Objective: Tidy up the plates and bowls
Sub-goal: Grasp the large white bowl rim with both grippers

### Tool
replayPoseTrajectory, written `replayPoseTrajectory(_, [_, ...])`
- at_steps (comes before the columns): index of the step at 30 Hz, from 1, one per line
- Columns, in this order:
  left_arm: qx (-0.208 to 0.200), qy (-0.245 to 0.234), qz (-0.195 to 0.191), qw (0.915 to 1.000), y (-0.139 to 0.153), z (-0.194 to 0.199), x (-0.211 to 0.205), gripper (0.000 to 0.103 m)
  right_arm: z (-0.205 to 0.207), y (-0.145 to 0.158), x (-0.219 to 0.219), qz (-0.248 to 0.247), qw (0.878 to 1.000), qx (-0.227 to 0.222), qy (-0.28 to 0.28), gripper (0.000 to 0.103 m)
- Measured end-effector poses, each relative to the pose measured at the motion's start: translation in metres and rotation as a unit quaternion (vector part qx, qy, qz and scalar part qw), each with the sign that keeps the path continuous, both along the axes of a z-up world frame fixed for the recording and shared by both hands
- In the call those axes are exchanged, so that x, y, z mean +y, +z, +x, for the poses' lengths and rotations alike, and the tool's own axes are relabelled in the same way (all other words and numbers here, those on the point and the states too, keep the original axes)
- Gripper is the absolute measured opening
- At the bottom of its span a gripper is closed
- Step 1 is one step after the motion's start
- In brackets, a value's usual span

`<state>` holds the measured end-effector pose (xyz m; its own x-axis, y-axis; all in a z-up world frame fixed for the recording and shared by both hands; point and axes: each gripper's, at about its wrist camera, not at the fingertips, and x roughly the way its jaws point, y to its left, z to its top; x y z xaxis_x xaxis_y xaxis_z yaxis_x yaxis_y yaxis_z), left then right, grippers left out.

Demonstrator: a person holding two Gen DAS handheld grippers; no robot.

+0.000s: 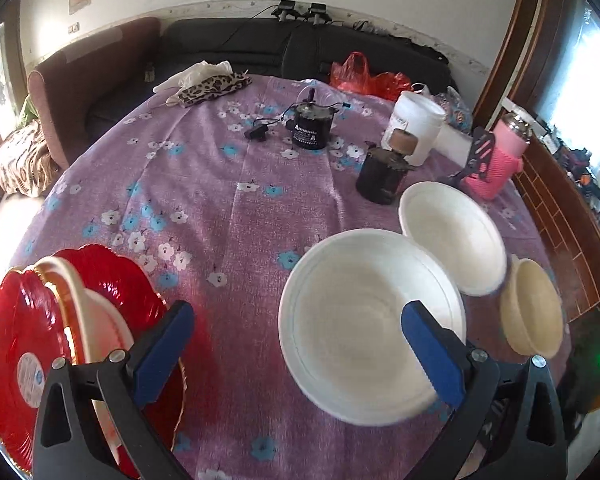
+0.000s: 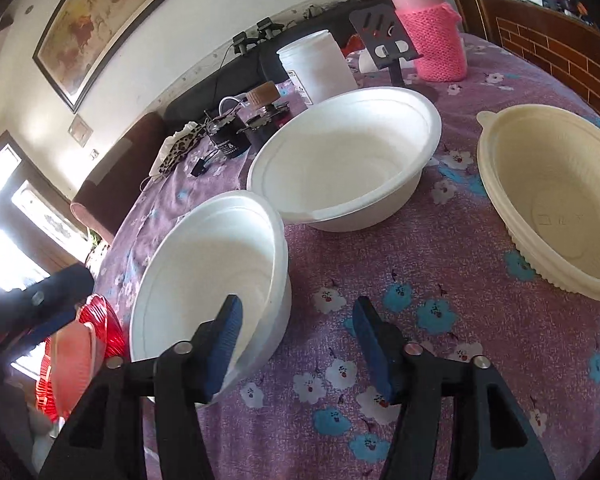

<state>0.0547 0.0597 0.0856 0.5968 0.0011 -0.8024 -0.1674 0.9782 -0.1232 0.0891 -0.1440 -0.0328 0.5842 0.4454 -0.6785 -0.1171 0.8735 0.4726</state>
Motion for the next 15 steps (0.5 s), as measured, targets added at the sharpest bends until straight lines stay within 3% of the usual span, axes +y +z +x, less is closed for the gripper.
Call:
replayPoseTrajectory(5, [0.005, 0.014, 0.02, 0.9997, -0.008, 0.019, -0.004, 0.103, 0.001, -0.007, -0.001, -0.001, 1.0, 0.006, 0.009, 0.046])
replayPoseTrajectory(15, [0.028, -0.013, 0.024, 0.9992, -0.027, 0.024, -0.015, 0.102, 0.001, -0.012, -0.007, 0.001, 1.0, 0.018, 0.002, 0.046])
